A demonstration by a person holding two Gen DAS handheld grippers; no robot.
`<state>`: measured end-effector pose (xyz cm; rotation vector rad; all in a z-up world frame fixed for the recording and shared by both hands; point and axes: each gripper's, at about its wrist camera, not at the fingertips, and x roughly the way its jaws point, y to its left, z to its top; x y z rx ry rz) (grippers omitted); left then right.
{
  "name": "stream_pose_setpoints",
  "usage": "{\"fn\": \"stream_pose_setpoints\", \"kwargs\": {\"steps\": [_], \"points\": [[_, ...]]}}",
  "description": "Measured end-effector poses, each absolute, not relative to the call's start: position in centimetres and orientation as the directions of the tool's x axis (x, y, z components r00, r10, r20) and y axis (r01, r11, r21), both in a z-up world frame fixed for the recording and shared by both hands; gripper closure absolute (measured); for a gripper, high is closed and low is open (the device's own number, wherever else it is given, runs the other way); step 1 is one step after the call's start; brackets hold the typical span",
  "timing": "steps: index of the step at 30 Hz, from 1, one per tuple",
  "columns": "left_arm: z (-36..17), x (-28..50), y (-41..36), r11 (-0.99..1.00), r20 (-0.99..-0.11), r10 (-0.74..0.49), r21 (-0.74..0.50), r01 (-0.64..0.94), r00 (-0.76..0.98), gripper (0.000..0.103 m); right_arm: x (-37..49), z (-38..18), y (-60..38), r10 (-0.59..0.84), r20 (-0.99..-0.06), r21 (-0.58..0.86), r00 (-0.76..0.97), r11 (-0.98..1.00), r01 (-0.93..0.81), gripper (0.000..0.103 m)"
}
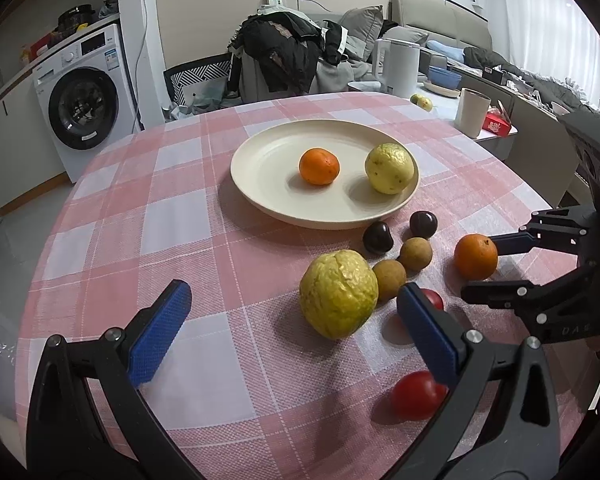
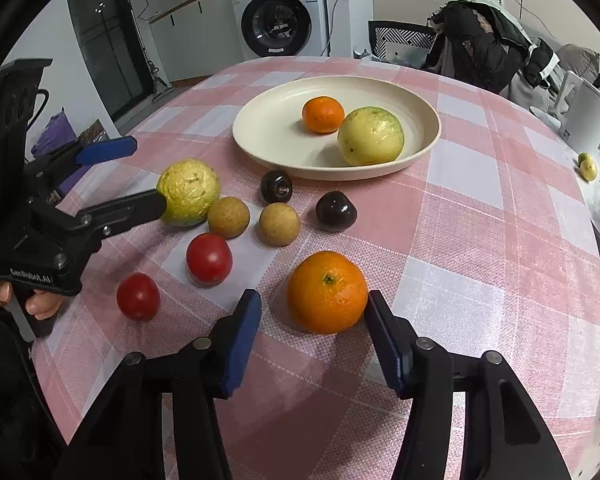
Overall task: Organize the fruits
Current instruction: 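Move both tools back toward the remaining fruits, then grasp the yellow-green citrus with the left tool while the right tool grasps an orange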
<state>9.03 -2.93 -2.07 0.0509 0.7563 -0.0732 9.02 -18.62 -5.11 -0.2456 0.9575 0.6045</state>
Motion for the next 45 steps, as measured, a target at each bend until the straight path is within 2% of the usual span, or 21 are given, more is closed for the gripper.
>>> {"fn": "stream_pose_setpoints", "kwargs": {"steps": [3,6,18,27,32,38,42,45], "points": [[-2.1,9.1,-3.0,0.996,-0.689,-0.048,0.021,0.087,0.724,0.001,9.1,-4.9,-18.7,0.375,-0.818,0.065,0.436,0.813,-0.578,0.051],[-2.3,9.1,-3.1,0.996,-0.692,-0.054,0.017,0.090,0.720,0.001,9.2,-4.9,-18.8,0.363,-0.816,0.053,0.449,0.822,-0.568,0.063],[-3.9,10.2,-1.9,0.995,-0.727,-0.101,-0.080,0.062,0.679,0.001,8.9,-4.2,-18.6,0.389,-0.796,0.061,0.463,0.813,-0.579,0.063],[-4.2,10.7,-2.4,0.994,-0.729,-0.106,-0.066,0.084,0.676,0.002,9.1,-4.1,-18.9,0.384,-0.791,0.064,0.476,0.826,-0.560,0.063],[-4.2,11.0,-2.3,0.993,-0.729,-0.121,-0.077,0.094,0.674,0.009,9.1,-4.0,-19.0,0.385,-0.788,0.065,0.481,0.829,-0.556,0.063],[-4.5,11.6,-2.2,0.990,-0.736,-0.142,-0.095,0.107,0.661,0.027,9.2,-4.0,-19.1,0.384,-0.789,0.066,0.479,0.829,-0.555,0.063],[-4.7,11.8,-2.5,0.988,-0.746,-0.151,-0.091,0.126,0.649,0.045,9.2,-4.2,-19.0,0.381,-0.792,0.065,0.477,0.830,-0.555,0.063],[-4.7,11.7,-2.6,0.986,-0.745,-0.160,-0.095,0.134,0.648,0.048,9.2,-4.2,-19.0,0.382,-0.792,0.066,0.477,0.829,-0.555,0.063]]}}
